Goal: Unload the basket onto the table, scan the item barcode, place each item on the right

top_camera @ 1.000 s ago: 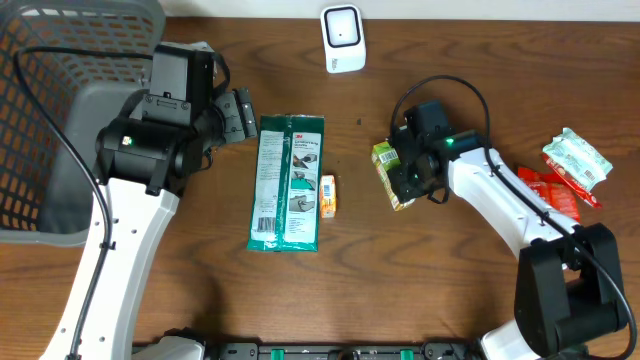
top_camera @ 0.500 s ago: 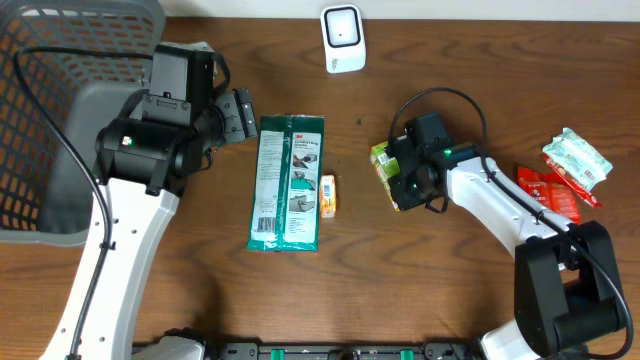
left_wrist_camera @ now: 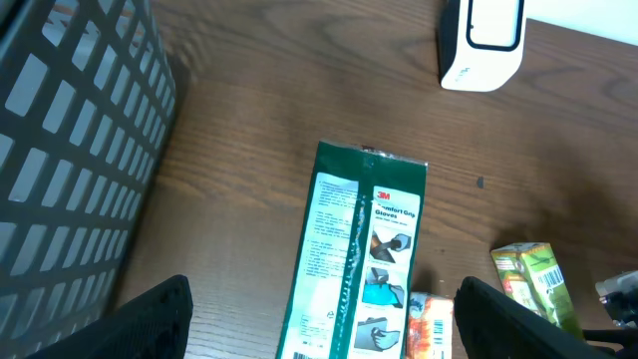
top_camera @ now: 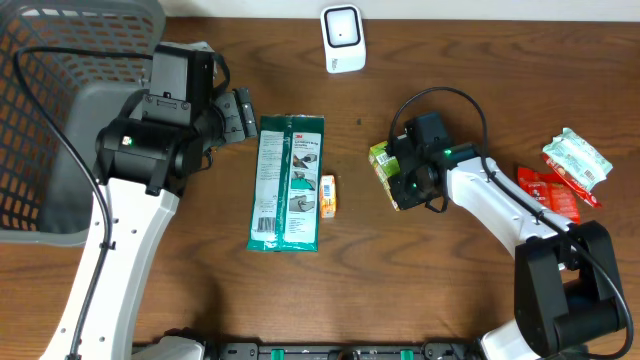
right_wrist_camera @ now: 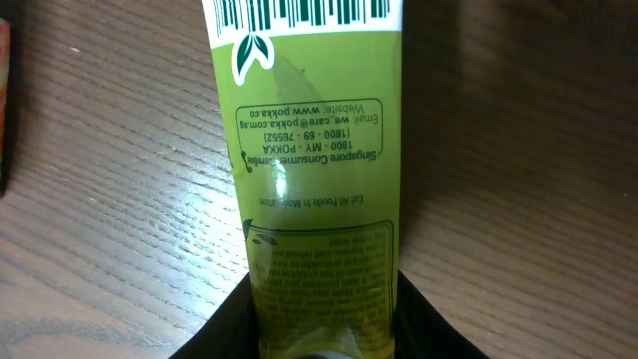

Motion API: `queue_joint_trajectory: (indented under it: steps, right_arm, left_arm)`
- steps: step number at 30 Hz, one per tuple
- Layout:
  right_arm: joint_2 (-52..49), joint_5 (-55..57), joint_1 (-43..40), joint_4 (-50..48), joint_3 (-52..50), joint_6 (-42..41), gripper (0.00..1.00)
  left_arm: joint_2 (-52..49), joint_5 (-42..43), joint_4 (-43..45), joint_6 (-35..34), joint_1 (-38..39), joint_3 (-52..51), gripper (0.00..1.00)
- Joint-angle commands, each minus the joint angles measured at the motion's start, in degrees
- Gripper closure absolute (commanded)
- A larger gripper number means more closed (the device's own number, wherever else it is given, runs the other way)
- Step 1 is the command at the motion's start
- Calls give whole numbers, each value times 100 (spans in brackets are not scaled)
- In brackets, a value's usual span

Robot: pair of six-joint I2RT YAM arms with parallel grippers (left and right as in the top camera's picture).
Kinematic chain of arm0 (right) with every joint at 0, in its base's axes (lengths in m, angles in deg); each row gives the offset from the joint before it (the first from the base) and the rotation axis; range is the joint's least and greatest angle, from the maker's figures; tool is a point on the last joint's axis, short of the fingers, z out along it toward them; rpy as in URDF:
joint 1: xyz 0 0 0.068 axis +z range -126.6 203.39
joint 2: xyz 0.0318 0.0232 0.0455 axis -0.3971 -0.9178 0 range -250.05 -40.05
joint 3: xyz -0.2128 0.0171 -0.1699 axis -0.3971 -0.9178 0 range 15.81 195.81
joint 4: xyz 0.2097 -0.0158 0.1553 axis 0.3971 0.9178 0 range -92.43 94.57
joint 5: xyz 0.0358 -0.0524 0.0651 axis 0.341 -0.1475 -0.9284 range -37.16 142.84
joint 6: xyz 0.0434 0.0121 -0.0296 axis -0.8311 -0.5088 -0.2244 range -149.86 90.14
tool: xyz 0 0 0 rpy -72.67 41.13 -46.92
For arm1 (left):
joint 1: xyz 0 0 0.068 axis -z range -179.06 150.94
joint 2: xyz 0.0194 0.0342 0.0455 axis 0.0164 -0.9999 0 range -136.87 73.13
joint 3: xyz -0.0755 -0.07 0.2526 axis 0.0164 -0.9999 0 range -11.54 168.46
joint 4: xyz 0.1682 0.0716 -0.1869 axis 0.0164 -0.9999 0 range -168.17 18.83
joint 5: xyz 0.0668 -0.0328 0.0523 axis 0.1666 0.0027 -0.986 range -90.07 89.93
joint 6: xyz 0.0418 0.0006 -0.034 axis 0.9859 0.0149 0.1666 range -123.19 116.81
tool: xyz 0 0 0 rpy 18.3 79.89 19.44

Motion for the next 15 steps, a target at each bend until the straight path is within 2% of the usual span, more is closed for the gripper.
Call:
queue_joint_trajectory:
  steps: [1,15]
  right_arm:
    - [-26,-146,44,-13,122,-22,93]
    - [437,-468,26,87,170,-85,98]
  left_arm:
    - [-22,-31,-13,-11,-26,35,16]
    - [-22,-31,-13,-11,-26,37,16]
